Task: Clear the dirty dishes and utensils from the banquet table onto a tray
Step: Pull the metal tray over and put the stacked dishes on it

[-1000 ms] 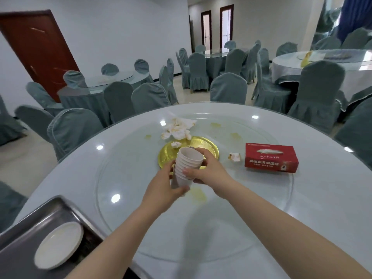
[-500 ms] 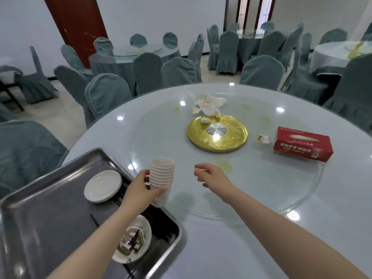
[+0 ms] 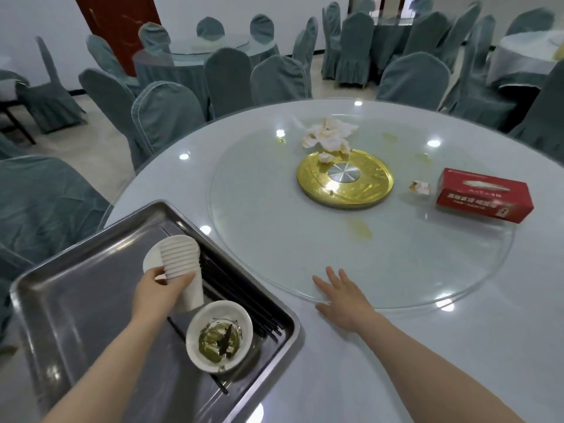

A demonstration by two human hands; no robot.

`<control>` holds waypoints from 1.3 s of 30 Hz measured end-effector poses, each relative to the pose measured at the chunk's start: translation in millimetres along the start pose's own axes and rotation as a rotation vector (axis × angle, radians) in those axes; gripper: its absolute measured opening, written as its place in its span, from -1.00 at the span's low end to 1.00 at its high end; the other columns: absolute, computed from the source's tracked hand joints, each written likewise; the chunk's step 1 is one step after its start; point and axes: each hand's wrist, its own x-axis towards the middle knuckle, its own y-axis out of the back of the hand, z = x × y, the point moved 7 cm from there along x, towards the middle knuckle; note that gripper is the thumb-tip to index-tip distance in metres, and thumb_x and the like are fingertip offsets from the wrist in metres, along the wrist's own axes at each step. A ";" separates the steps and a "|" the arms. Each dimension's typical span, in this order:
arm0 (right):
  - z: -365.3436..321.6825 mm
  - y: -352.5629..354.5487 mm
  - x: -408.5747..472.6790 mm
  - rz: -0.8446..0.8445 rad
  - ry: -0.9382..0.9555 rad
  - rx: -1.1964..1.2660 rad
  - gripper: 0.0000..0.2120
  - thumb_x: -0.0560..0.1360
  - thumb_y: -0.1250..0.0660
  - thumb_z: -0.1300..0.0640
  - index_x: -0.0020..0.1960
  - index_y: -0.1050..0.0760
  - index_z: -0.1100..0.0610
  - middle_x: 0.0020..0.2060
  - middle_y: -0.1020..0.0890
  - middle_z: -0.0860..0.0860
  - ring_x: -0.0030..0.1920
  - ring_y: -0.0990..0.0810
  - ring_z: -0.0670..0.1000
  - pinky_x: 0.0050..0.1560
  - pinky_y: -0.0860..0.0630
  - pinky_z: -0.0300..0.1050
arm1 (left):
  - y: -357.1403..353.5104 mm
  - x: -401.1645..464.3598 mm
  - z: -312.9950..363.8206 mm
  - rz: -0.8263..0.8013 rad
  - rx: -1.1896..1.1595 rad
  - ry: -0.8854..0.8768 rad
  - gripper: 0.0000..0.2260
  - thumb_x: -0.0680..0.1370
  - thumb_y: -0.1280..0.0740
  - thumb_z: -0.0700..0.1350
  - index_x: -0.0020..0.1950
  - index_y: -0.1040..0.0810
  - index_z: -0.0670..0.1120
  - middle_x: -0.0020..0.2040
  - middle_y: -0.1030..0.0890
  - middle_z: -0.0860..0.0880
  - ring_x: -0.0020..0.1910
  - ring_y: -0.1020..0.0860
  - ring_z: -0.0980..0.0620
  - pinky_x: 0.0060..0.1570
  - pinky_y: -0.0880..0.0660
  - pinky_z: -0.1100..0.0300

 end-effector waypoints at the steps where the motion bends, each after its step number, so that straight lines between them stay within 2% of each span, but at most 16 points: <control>1: 4.4 1.2 -2.3 0.003 0.007 0.007 -0.38 0.59 -0.09 -0.20 0.56 0.10 -0.15 0.57 0.16 0.00 0.55 0.17 0.14 0.52 0.05 0.00 | -1.2 4.4 -4.8 -0.012 0.018 0.029 -0.58 0.39 -0.52 0.03 0.14 -0.46 -0.06 -0.08 -0.57 -0.02 -0.12 -0.58 -0.09 -0.17 -0.54 0.03; 3: 14.4 4.5 -8.4 0.003 0.021 0.030 -0.41 0.61 -0.07 -0.18 0.56 0.07 -0.15 0.57 0.14 -0.01 0.56 0.16 0.11 0.52 0.06 -0.02 | -3.5 11.6 -14.9 -0.031 0.068 0.078 -0.62 0.40 -0.52 0.03 0.05 -0.45 -0.08 -0.12 -0.55 -0.02 -0.17 -0.56 -0.10 -0.17 -0.56 -0.02; 5: 28.6 7.3 -17.3 0.010 0.018 0.045 -0.44 0.62 -0.07 -0.16 0.56 0.03 -0.15 0.57 0.12 -0.03 0.56 0.15 0.08 0.52 0.07 -0.02 | -5.3 17.3 -25.0 -0.057 0.185 0.082 -0.65 0.39 -0.53 0.03 0.02 -0.48 -0.08 -0.09 -0.57 -0.06 -0.13 -0.57 -0.14 -0.10 -0.57 -0.07; 9: 70.1 10.4 -36.5 0.043 -0.073 0.072 -0.49 0.62 -0.08 -0.15 0.53 -0.07 -0.17 0.57 0.09 -0.10 0.56 0.14 0.03 0.49 0.08 0.08 | -11.7 20.7 -40.8 -0.148 0.357 0.086 -0.64 0.26 -0.50 0.15 -0.11 -0.57 -0.04 -0.19 -0.62 -0.05 -0.23 -0.59 -0.09 -0.26 -0.50 0.08; 11: 92.6 13.4 -45.9 0.056 -0.154 0.128 -0.53 0.61 -0.10 -0.15 0.50 -0.15 -0.15 0.57 0.05 -0.12 0.56 0.12 0.02 0.48 0.08 0.12 | -16.0 22.6 -49.2 -0.172 0.406 0.114 -0.67 0.30 -0.51 0.14 -0.13 -0.59 -0.05 -0.22 -0.62 -0.06 -0.25 -0.59 -0.11 -0.23 -0.54 0.05; 14: 120.1 24.2 -57.3 0.144 -0.284 0.179 -0.53 0.60 -0.14 -0.14 0.45 -0.27 0.01 0.54 -0.12 -0.02 0.54 -0.04 0.06 0.47 -0.08 0.10 | -24.3 24.2 -61.3 -0.197 0.426 0.164 -0.70 0.40 -0.49 0.08 -0.06 -0.61 -0.13 -0.21 -0.61 -0.12 -0.25 -0.58 -0.13 -0.19 -0.56 0.02; 16: 129.6 30.3 -61.2 0.197 -0.345 0.156 -0.49 0.60 -0.15 -0.14 0.45 -0.28 0.10 0.51 -0.21 0.05 0.51 -0.14 0.08 0.45 -0.17 0.05 | -28.7 24.7 -62.2 -0.190 0.397 0.165 -0.69 0.45 -0.46 0.04 0.02 -0.62 -0.17 -0.18 -0.61 -0.15 -0.26 -0.56 -0.14 -0.21 -0.54 0.03; 18: 125.6 30.3 -60.9 0.190 -0.333 0.109 -0.48 0.61 -0.13 -0.12 0.50 -0.21 0.08 0.54 -0.14 0.05 0.53 -0.09 0.09 0.47 -0.13 0.03 | -29.8 24.0 -58.2 -0.171 0.401 0.147 -0.66 0.51 -0.40 0.01 0.15 -0.58 -0.21 -0.10 -0.61 -0.17 -0.23 -0.56 -0.15 -0.20 -0.49 0.06; 21: 99.3 28.1 -51.8 0.157 -0.234 0.074 -0.45 0.61 -0.14 -0.10 0.54 -0.11 0.01 0.57 -0.02 0.03 0.55 -0.01 0.11 0.49 -0.10 0.02 | -28.2 21.2 -44.5 -0.152 0.503 0.085 -0.55 0.54 -0.34 0.01 0.35 -0.45 -0.19 0.18 -0.59 -0.19 0.04 -0.58 -0.20 -0.03 -0.42 0.06; 24: 63.4 27.2 -33.5 0.123 -0.137 0.080 -0.42 0.61 -0.13 -0.11 0.56 -0.03 -0.03 0.57 0.01 0.03 0.55 0.01 0.12 0.49 -0.11 0.03 | -27.8 19.6 -29.2 -0.130 0.525 0.032 -0.57 0.53 -0.34 -0.03 0.36 -0.44 -0.16 0.19 -0.59 -0.18 0.03 -0.58 -0.21 -0.08 -0.42 0.08; 26: 50.1 26.8 -23.3 0.090 -0.091 0.112 -0.42 0.61 -0.11 -0.11 0.56 0.00 -0.05 0.57 0.03 0.02 0.55 0.04 0.11 0.50 -0.07 0.05 | -30.4 20.1 -19.1 -0.123 0.524 -0.007 -0.54 0.54 -0.33 -0.04 0.40 -0.40 -0.15 0.26 -0.56 -0.19 0.13 -0.55 -0.22 -0.07 -0.40 0.08; 28: 59.8 25.9 -22.9 0.061 -0.091 0.124 -0.43 0.62 -0.09 -0.12 0.56 0.01 -0.07 0.57 0.06 -0.01 0.56 0.08 0.06 0.50 0.03 0.07 | -34.5 19.8 -6.8 -0.123 0.509 -0.030 -0.52 0.55 -0.30 -0.05 0.45 -0.34 -0.12 0.35 -0.49 -0.17 0.22 -0.50 -0.22 -0.03 -0.42 0.04; 31: 104.9 24.9 -35.8 0.055 -0.113 0.118 -0.47 0.62 -0.08 -0.11 0.55 -0.03 -0.12 0.57 0.06 -0.09 0.56 0.10 -0.02 0.50 0.10 0.05 | -44.8 16.8 11.9 -0.129 0.503 -0.077 -0.51 0.56 -0.29 -0.05 0.48 -0.30 -0.08 0.41 -0.43 -0.13 0.30 -0.45 -0.22 0.18 -0.40 -0.06; 34: 150.1 32.8 -46.3 0.081 -0.203 0.169 -0.52 0.62 -0.09 -0.12 0.51 -0.14 -0.10 0.56 -0.02 -0.14 0.55 0.07 -0.05 0.49 0.08 0.10 | -60.7 15.0 29.9 -0.139 0.496 -0.139 -0.50 0.57 -0.30 -0.05 0.48 -0.29 -0.10 0.42 -0.42 -0.12 0.33 -0.42 -0.20 0.25 -0.36 -0.08; 37: 178.7 51.8 -45.7 0.174 -0.366 0.216 -0.55 0.59 -0.13 -0.15 0.40 -0.31 0.04 0.44 -0.33 -0.02 0.47 -0.20 0.04 0.40 -0.17 0.09 | -82.4 14.4 49.2 -0.171 0.483 -0.175 -0.51 0.57 -0.31 -0.08 0.48 -0.30 -0.12 0.40 -0.44 -0.15 0.32 -0.44 -0.19 0.21 -0.37 -0.03; 39: 189.1 64.9 -40.4 0.223 -0.418 0.211 -0.53 0.58 -0.15 -0.16 0.36 -0.35 0.10 0.35 -0.43 0.03 0.40 -0.30 0.06 0.34 -0.27 0.02 | -99.2 14.6 60.7 -0.180 0.478 -0.170 -0.51 0.56 -0.32 -0.08 0.47 -0.31 -0.12 0.36 -0.47 -0.16 0.29 -0.46 -0.19 0.19 -0.38 -0.02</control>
